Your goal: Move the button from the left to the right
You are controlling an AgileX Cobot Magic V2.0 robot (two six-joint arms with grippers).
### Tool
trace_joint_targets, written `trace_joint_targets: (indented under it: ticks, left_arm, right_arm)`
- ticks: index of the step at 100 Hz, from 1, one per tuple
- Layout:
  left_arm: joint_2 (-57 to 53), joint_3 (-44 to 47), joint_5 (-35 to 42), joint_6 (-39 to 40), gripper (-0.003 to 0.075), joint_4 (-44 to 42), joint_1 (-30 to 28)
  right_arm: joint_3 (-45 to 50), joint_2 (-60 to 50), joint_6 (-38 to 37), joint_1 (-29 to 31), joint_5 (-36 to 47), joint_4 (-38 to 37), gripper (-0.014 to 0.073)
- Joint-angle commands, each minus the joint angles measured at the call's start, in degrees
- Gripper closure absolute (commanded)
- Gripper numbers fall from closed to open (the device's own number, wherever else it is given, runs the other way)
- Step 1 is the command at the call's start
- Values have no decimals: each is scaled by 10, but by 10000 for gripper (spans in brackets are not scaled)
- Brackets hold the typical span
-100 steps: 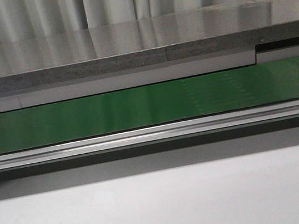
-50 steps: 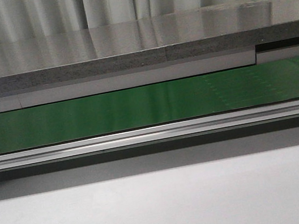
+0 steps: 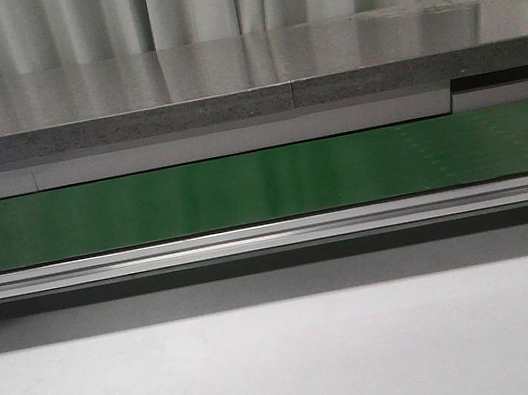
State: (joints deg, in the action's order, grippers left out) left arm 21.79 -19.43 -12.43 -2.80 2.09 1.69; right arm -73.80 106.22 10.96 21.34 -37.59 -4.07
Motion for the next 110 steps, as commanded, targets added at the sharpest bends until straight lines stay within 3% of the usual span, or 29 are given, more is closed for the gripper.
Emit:
trace_joint_targets:
  ticks: [1,27,59,110]
  left_arm:
    - [3,-15,45,1,741,6,5]
    - [3,-15,45,1,741,6,5]
    - [3,-15,45,1,741,6,5]
    - [3,-15,45,1,741,6,5]
  right_arm:
    - [-19,-59,0,3,31,13,103]
    - [-19,-146,0,-28,63,60,104]
    - [23,-261,0,-118,101,84,104]
    - [293,-537,0,-217,212,112,104]
